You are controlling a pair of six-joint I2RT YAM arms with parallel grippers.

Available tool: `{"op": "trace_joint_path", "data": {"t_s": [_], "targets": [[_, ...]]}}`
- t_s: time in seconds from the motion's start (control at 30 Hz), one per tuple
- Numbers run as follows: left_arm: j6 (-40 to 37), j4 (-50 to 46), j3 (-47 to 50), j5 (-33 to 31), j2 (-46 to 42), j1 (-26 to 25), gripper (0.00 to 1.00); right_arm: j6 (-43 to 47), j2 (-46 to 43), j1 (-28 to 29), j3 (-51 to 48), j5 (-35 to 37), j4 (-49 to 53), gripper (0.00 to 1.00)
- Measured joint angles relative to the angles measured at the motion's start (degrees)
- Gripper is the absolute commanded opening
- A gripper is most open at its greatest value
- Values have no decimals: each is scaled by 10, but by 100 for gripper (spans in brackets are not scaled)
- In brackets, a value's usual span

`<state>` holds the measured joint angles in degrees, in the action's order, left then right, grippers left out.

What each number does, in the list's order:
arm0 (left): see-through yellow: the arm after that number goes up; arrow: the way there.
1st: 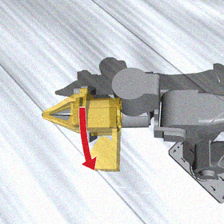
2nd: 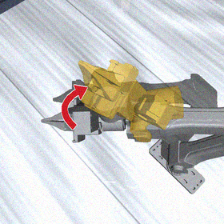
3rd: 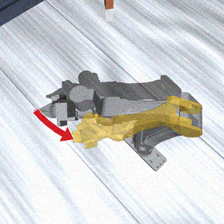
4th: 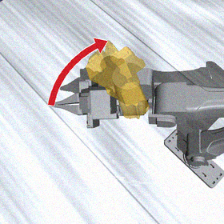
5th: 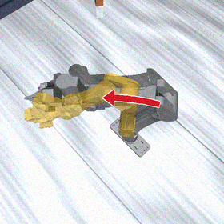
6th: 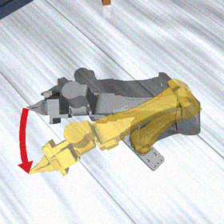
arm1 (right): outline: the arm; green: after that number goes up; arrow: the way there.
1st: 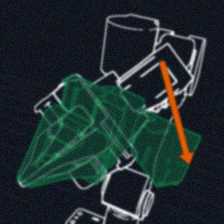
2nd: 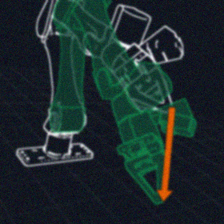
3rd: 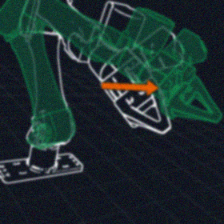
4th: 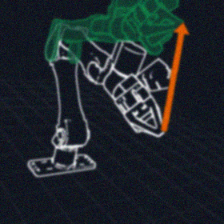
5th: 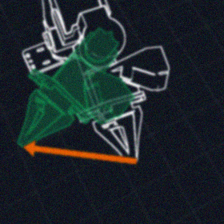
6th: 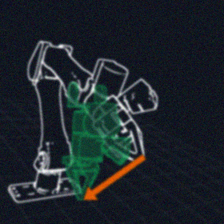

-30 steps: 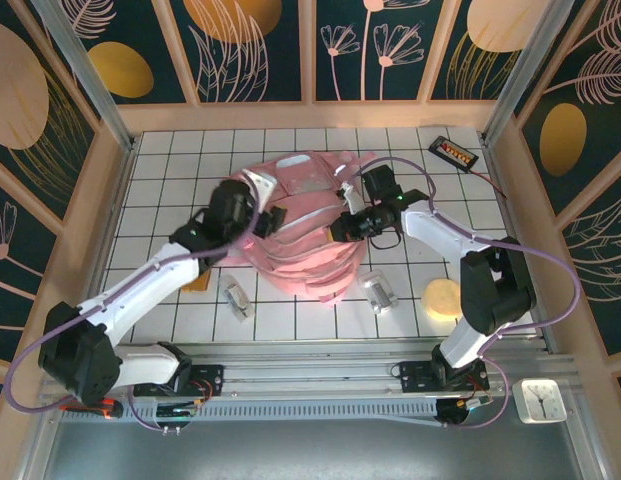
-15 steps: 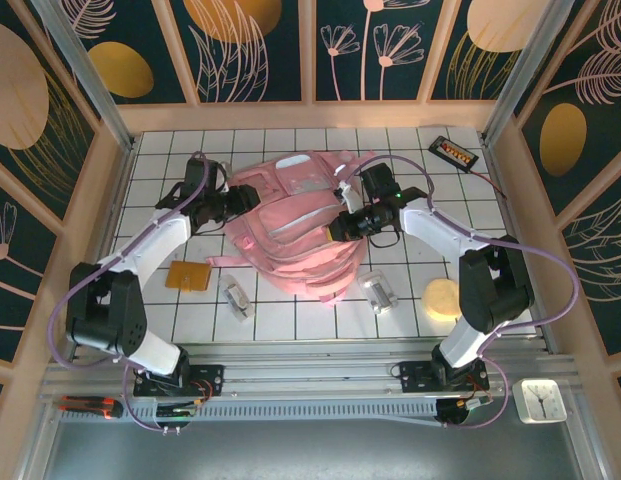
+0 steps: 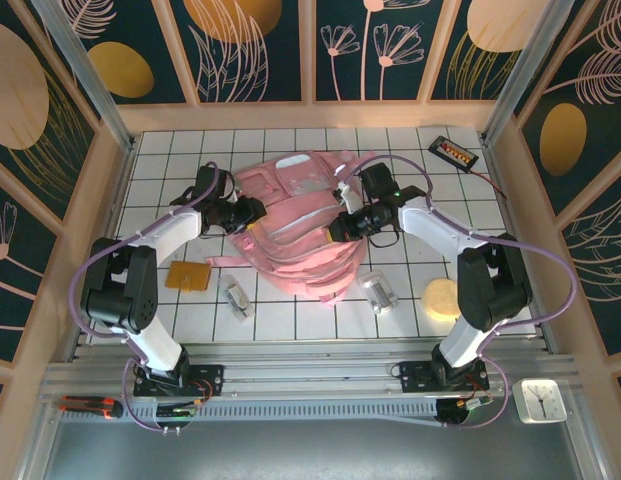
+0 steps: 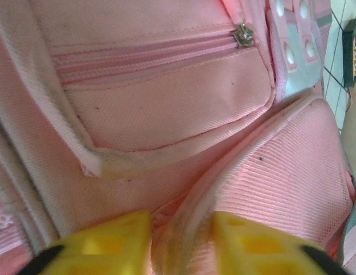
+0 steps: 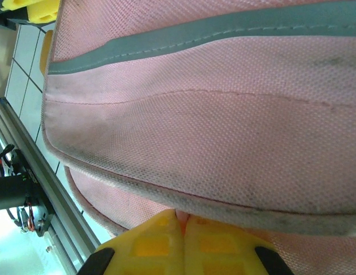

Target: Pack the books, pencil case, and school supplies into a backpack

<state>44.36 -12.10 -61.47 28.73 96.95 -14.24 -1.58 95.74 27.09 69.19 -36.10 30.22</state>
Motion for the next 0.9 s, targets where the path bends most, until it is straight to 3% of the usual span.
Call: {"op": "trace_joint_path", "data": {"t_s": [0.37, 0.63, 0.9], "targets": [[105, 134, 60, 14, -12, 1, 0, 54, 39, 14, 77, 19, 94, 0], [233, 263, 141, -23, -49, -7, 0, 83, 101, 78, 187, 36, 191, 0], [312, 320, 189, -79, -80, -4, 0, 56, 149, 127, 266, 45, 224, 0]]}}
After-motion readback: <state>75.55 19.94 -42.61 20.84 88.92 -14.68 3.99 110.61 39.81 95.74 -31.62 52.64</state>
